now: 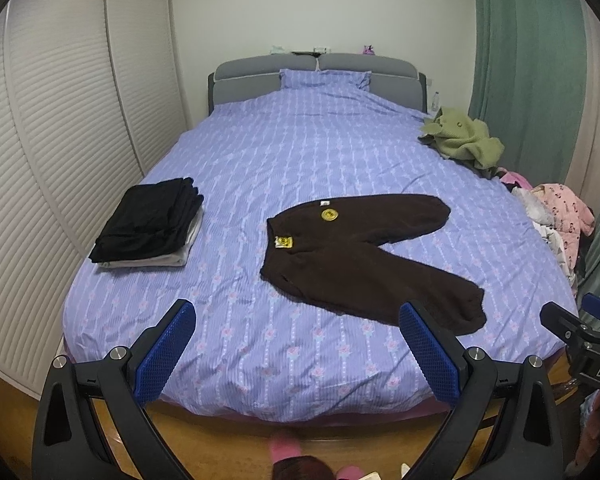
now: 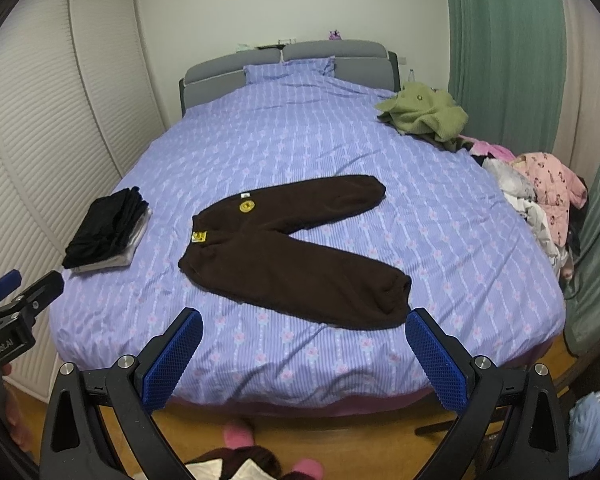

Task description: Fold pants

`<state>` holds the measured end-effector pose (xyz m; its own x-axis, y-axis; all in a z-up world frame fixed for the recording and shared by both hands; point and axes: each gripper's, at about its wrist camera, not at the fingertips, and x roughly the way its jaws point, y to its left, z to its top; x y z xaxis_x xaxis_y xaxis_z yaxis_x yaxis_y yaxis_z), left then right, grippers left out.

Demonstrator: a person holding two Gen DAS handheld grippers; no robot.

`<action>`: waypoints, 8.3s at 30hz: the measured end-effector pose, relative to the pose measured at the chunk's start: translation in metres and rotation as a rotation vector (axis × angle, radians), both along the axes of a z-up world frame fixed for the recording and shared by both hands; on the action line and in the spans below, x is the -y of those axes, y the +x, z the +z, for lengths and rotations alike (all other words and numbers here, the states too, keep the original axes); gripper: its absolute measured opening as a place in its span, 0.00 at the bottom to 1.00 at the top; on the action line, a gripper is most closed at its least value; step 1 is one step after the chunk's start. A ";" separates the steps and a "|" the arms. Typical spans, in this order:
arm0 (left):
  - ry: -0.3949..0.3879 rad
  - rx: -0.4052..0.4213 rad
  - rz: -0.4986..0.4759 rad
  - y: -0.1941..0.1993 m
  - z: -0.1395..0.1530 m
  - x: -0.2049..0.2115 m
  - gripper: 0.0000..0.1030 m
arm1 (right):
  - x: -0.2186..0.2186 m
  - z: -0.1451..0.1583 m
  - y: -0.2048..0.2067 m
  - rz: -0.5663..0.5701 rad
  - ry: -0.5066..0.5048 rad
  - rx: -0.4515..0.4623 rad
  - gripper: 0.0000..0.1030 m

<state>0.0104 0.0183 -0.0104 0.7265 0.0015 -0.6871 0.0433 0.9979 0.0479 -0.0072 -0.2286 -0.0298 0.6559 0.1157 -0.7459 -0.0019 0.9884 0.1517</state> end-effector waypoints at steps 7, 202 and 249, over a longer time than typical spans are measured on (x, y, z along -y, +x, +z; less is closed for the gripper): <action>0.009 -0.062 0.007 0.037 -0.033 -0.025 1.00 | -0.010 -0.040 0.029 -0.035 0.025 -0.104 1.00; -0.067 -0.408 -0.280 0.495 -0.180 -0.049 0.76 | -0.027 -0.135 0.512 0.106 -0.193 -0.165 0.71; -0.546 -0.646 -0.110 0.485 -0.271 -0.128 0.29 | -0.165 -0.222 0.515 0.180 -0.084 -0.410 0.71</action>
